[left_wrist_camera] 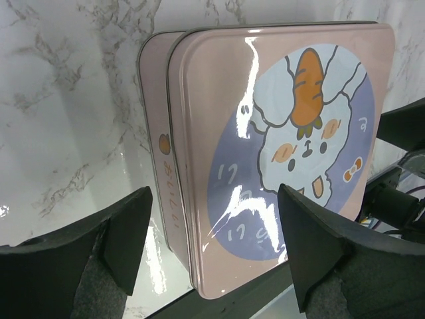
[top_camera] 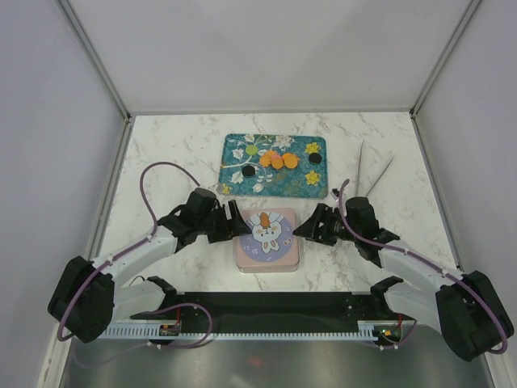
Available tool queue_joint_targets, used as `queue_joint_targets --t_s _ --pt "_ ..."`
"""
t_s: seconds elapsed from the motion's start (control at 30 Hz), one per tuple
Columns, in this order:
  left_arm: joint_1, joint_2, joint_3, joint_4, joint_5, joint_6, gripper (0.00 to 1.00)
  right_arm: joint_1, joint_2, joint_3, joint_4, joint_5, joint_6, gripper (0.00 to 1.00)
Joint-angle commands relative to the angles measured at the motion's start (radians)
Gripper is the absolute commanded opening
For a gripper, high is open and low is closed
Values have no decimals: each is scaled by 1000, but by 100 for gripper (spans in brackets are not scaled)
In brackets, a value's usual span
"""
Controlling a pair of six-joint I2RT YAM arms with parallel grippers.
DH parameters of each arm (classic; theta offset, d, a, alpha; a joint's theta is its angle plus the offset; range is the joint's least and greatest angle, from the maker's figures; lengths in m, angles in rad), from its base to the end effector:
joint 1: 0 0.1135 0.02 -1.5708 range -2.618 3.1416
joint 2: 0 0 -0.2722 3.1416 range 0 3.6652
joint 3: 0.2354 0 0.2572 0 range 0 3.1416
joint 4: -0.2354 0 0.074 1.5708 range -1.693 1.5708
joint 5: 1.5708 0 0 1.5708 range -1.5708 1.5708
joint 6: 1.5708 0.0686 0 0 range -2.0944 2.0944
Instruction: Pack the cookies
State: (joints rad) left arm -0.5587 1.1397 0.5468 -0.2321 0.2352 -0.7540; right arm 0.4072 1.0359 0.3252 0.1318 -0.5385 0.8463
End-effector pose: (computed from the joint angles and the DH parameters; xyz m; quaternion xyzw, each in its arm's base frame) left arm 0.1973 -0.1422 0.1674 -0.0476 0.9246 -0.3073 0.2199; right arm 0.1892 0.1199 0.1573 0.0611 0.8550 0.4585 0.2343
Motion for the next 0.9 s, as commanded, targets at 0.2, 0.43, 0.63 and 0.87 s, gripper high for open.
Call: queue_joint_targets --t_s 0.2,0.43,0.63,0.87 --pt "-43 23 61 -27 -34 -5 83 62 41 54 -34 121 -67 77" --pt "-61 22 90 -45 -34 -15 82 76 49 67 -29 127 -69 76" --pt "-79 34 116 -56 -37 -18 82 85 78 63 -6 133 -56 73" --pt "-96 37 134 -70 -34 -21 81 94 93 60 20 132 -43 66"
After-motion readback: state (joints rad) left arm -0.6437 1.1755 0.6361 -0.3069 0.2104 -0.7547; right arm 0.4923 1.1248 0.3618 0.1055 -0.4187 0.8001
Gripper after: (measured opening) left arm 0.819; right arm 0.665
